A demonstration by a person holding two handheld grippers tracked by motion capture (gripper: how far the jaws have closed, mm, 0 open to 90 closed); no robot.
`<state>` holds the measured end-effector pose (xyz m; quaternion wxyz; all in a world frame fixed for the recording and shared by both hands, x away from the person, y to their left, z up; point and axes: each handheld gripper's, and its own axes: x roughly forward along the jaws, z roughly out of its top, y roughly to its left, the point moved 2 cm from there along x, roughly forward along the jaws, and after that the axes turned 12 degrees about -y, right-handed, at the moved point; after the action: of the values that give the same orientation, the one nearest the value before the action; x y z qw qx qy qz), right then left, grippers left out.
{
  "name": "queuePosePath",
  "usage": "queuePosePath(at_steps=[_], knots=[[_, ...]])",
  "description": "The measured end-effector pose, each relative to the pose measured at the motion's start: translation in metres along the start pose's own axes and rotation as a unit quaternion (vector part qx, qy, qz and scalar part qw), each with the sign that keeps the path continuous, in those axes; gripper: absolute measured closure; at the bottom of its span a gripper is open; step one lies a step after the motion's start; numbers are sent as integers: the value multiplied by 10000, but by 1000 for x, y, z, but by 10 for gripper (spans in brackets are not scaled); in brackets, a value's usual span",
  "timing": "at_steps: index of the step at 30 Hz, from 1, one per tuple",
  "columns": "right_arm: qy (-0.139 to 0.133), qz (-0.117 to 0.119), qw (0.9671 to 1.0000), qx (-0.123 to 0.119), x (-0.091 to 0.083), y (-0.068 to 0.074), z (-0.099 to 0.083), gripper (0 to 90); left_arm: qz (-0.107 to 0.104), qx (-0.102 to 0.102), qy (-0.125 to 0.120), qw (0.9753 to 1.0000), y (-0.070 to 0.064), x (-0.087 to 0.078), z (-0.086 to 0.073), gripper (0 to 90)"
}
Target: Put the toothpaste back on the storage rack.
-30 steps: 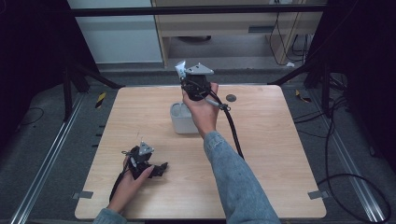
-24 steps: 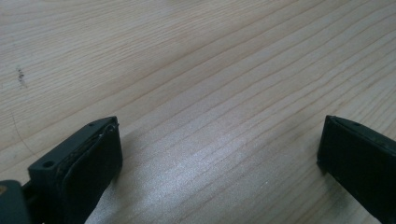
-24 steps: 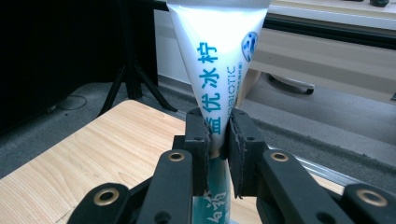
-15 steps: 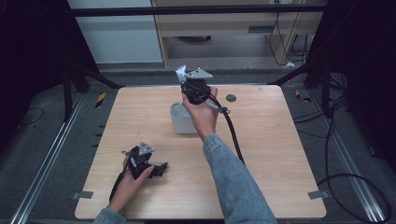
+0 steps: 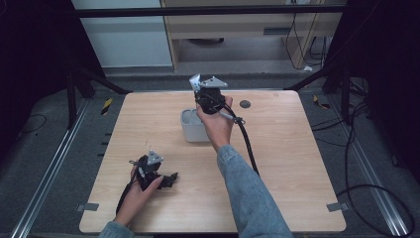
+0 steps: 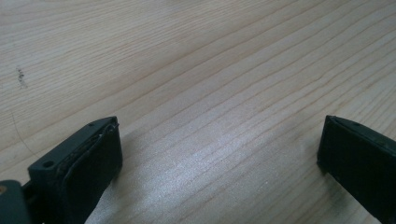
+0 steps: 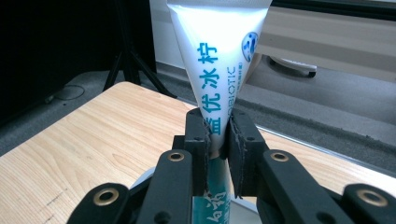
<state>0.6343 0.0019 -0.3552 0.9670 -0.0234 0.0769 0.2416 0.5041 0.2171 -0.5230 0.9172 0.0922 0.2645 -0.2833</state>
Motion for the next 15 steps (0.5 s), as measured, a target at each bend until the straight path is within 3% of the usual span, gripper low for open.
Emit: queuePosePath(at_steps=[15], knots=[[102,14,9999,-21,3,2,-12,790,2,0,0,10000,0,0,0,0]])
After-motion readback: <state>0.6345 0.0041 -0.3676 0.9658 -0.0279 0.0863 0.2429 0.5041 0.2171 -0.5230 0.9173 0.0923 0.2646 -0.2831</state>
